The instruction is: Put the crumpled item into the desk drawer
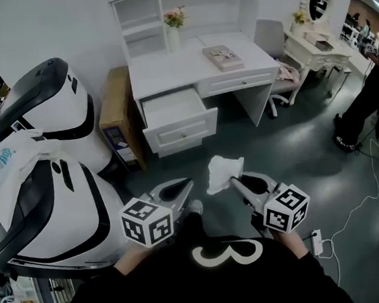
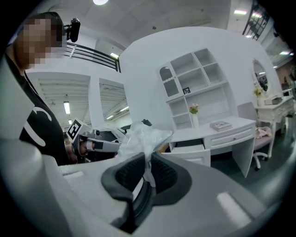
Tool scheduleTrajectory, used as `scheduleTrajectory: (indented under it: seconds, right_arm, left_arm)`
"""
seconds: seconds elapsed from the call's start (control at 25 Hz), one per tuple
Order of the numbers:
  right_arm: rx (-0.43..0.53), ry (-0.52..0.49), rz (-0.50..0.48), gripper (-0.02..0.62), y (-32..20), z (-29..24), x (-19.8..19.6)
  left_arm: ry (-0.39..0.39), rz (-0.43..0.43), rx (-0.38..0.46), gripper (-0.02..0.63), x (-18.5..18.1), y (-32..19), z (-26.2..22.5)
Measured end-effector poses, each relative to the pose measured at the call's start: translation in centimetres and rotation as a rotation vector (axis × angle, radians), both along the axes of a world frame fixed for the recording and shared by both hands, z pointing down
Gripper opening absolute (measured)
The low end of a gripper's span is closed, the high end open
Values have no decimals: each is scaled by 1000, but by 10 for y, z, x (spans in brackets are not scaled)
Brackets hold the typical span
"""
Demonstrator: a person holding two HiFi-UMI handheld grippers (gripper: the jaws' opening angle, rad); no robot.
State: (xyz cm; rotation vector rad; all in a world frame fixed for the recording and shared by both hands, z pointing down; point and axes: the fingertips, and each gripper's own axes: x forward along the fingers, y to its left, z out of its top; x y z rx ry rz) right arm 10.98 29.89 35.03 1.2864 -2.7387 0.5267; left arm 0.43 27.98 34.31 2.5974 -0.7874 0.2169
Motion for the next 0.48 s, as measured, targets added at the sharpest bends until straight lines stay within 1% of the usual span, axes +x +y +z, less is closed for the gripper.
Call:
scheduleTrajectory:
  seconds: [0.08, 0.16, 0.48]
  right_arm:
    - [-8, -5, 2, 44, -13, 2, 3]
    - [-19, -10, 5, 44, -36, 4, 4]
    - [-76, -18, 14, 44, -158, 10, 2]
  left_arm:
    - [-5, -1, -8, 9, 2, -13, 2]
    - [-9, -1, -19, 9, 3, -37, 3]
    - [-19, 5, -72, 9, 2, -161, 8]
